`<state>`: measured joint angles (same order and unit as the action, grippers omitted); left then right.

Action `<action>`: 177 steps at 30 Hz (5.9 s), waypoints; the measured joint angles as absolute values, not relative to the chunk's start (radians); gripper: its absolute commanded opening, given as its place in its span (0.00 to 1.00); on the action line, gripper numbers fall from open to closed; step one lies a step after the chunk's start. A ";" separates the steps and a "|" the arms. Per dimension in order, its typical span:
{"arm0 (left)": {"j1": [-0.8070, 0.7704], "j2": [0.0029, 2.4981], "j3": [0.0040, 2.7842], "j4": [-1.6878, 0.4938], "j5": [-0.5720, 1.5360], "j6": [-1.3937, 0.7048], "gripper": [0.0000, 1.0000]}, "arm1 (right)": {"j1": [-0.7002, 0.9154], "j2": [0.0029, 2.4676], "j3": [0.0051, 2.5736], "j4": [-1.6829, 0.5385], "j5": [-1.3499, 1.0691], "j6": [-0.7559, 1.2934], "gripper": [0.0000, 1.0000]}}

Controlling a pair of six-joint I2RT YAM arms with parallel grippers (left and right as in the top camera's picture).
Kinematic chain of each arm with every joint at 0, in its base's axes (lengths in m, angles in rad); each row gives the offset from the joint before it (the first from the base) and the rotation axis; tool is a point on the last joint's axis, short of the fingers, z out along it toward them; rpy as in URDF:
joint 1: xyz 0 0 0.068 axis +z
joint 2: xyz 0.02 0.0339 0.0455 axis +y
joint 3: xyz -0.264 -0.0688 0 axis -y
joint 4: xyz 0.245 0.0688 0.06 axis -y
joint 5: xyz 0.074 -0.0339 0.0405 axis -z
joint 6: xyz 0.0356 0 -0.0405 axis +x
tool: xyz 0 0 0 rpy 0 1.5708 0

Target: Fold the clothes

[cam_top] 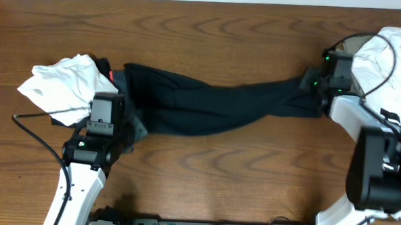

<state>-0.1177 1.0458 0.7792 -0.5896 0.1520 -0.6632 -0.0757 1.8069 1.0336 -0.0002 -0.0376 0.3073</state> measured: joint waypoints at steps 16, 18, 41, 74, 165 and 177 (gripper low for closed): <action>-0.112 1.003 0.925 -0.810 0.178 -0.622 0.06 | -0.256 1.437 1.381 -1.143 -0.009 0.311 0.01; -0.112 1.001 0.925 -0.930 0.180 -0.617 0.06 | -0.258 1.440 1.372 -1.251 0.017 0.311 0.01; -0.112 1.000 0.925 -1.197 0.184 -0.548 0.06 | -0.259 1.440 1.312 -1.479 0.179 0.312 0.01; -0.112 1.000 0.925 -1.167 0.184 -0.545 0.07 | -0.269 1.440 1.240 -1.192 0.204 0.305 0.34; 0.024 1.940 0.981 0.209 0.202 -0.556 0.63 | -0.269 2.074 1.247 -0.017 -0.155 0.209 0.64; 0.024 1.940 0.996 0.165 0.204 -0.564 0.63 | -0.269 2.075 1.388 -0.227 -0.314 0.211 0.65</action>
<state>0.0238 1.9400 0.9962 0.1646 0.2035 -0.5644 -0.2691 2.0747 1.3880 -0.2272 -0.3141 0.2111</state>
